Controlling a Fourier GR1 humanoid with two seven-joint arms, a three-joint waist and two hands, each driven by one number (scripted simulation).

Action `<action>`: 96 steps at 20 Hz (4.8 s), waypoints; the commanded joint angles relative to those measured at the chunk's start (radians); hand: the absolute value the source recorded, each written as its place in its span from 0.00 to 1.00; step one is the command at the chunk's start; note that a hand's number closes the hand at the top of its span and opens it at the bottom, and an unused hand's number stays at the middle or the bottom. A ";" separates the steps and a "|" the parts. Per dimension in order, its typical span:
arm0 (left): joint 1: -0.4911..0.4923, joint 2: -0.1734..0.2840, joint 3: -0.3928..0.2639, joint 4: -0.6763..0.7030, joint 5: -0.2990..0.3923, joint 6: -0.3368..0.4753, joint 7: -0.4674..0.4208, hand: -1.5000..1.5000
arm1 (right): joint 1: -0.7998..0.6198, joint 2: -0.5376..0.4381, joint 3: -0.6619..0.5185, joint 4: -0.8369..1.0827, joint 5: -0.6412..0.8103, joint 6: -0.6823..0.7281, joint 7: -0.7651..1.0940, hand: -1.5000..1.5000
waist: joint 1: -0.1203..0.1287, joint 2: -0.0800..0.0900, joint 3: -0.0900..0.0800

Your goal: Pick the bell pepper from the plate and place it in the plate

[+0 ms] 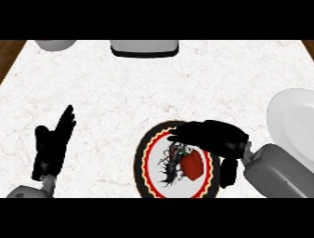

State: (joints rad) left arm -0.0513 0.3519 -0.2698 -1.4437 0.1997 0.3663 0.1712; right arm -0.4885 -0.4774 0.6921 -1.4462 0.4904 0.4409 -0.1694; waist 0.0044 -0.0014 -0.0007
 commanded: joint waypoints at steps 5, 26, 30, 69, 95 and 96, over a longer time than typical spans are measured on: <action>-0.005 -0.046 0.040 0.026 -0.027 -0.047 -0.002 0.50 | 0.044 0.053 -0.018 0.090 0.146 0.058 -0.044 0.00 | -0.002 0.002 0.001; 0.010 -0.145 0.123 -0.030 -0.182 -0.114 0.064 0.50 | 0.049 0.285 -0.171 0.237 0.452 0.131 -0.129 0.00 | 0.000 0.002 0.001; 0.038 -0.114 0.195 0.043 -0.127 -0.194 -0.048 0.50 | 0.058 0.241 -0.145 0.248 0.502 0.080 -0.225 1.00 | 0.002 0.003 0.001; 0.060 -0.208 0.162 -0.090 -0.242 -0.124 0.083 0.50 | 0.193 0.171 -0.995 -0.158 0.587 -0.557 0.668 1.00 | -0.007 -0.001 0.001; -0.011 -0.189 0.246 -0.028 -0.233 -0.210 0.060 0.50 | 0.098 -0.078 -1.178 0.727 0.308 -0.424 0.269 0.00 | 0.002 0.004 0.001; 0.033 -0.199 0.238 0.014 -0.222 -0.232 -0.013 0.50 | 0.048 -0.096 -1.161 0.772 0.311 -0.396 0.231 0.00 | 0.008 0.006 0.001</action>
State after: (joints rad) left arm -0.0361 0.1439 -0.0510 -1.4697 -0.0434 0.1701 0.2194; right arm -0.4015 -0.5195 -0.4650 -0.7877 0.8324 -0.0173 0.1532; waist 0.0081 0.0030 0.0011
